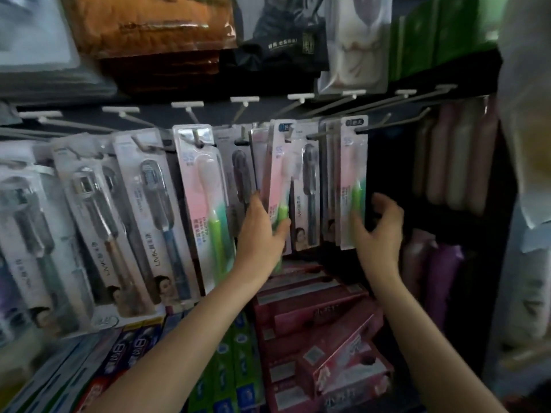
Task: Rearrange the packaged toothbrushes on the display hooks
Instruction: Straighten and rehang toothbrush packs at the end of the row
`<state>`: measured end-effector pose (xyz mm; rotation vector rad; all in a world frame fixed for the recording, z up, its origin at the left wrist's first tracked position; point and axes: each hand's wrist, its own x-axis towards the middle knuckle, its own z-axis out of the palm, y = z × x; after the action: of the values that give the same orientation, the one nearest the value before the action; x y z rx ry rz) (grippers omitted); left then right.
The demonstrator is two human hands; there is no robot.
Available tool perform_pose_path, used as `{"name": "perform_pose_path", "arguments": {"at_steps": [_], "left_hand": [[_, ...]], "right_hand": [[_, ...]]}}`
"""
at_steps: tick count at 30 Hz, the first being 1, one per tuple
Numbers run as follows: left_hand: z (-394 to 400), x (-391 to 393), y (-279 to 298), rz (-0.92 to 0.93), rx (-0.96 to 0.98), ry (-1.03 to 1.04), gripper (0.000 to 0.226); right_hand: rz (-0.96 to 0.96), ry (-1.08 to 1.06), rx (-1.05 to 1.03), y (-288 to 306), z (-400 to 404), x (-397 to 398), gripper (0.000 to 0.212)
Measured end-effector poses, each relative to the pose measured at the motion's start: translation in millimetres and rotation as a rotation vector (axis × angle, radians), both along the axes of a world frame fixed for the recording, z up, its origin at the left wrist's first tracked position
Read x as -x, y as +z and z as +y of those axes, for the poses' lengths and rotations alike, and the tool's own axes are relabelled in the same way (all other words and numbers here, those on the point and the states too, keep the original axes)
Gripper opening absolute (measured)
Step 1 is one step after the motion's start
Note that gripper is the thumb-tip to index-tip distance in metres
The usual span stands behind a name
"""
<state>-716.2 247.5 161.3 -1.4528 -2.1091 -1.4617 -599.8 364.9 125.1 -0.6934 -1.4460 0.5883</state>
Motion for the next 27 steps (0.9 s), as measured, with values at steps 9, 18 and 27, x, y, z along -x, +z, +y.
{"name": "perform_pose_path", "arguments": {"at_steps": [9, 18, 27], "left_hand": [[1.1, 7.9, -4.7, 0.071, -0.047, 0.031, 0.048], [-7.6, 7.3, -3.2, 0.118, -0.061, -0.006, 0.046], [-13.4, 10.1, -2.4, 0.157, -0.078, 0.059, 0.051]], "right_hand": [[-0.137, 0.039, 0.138, 21.3, 40.1, -11.7, 0.053], [-0.122, 0.036, -0.016, 32.8, 41.2, -54.1, 0.038], [-0.089, 0.232, -0.056, 33.7, 26.7, -61.0, 0.054]]}}
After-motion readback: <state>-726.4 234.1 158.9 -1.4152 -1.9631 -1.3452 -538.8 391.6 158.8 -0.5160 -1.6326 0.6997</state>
